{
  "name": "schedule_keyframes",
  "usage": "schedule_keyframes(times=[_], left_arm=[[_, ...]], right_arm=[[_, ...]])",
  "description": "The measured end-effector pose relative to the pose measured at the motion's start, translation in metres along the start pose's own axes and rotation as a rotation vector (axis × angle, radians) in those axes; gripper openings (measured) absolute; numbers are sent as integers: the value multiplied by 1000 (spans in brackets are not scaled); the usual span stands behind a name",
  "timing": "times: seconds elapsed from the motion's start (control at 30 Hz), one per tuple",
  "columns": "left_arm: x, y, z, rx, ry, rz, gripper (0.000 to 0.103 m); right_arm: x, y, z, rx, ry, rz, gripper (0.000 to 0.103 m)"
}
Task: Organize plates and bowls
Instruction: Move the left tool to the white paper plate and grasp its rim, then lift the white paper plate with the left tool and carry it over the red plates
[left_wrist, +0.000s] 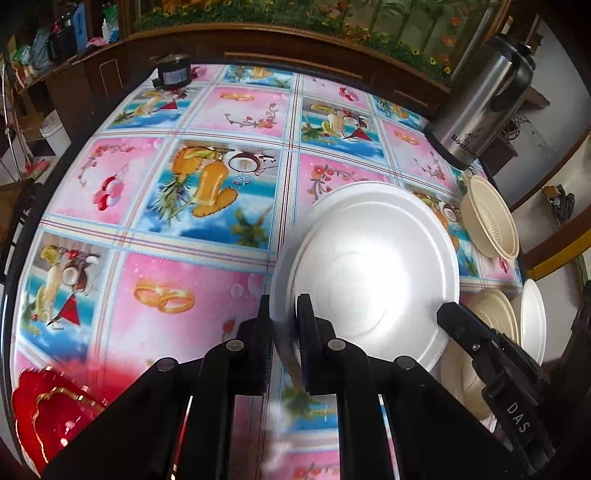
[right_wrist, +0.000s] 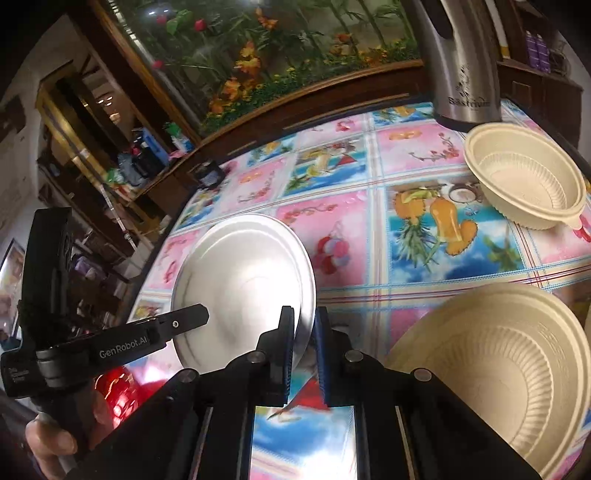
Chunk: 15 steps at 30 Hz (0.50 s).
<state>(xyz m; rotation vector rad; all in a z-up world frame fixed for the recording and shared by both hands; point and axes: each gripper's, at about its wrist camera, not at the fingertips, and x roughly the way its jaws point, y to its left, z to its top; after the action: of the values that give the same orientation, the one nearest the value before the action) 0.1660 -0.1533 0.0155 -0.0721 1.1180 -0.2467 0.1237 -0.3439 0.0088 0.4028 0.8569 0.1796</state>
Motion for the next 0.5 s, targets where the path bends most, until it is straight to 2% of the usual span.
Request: schedule_keyframes(times=[0.17,0.27,0.5], left_arm=[[-25,5,-30,9,-22,-5,11],[-30,8,-53,14,-17,-11,12],[-34,11,-97,12,-30,3,15]], right_arm=[[-18,14,-9,-70,14,27,11],[-19,17,-19,-100,57,59,11],[-30,31,-52,-196,77,53,13]])
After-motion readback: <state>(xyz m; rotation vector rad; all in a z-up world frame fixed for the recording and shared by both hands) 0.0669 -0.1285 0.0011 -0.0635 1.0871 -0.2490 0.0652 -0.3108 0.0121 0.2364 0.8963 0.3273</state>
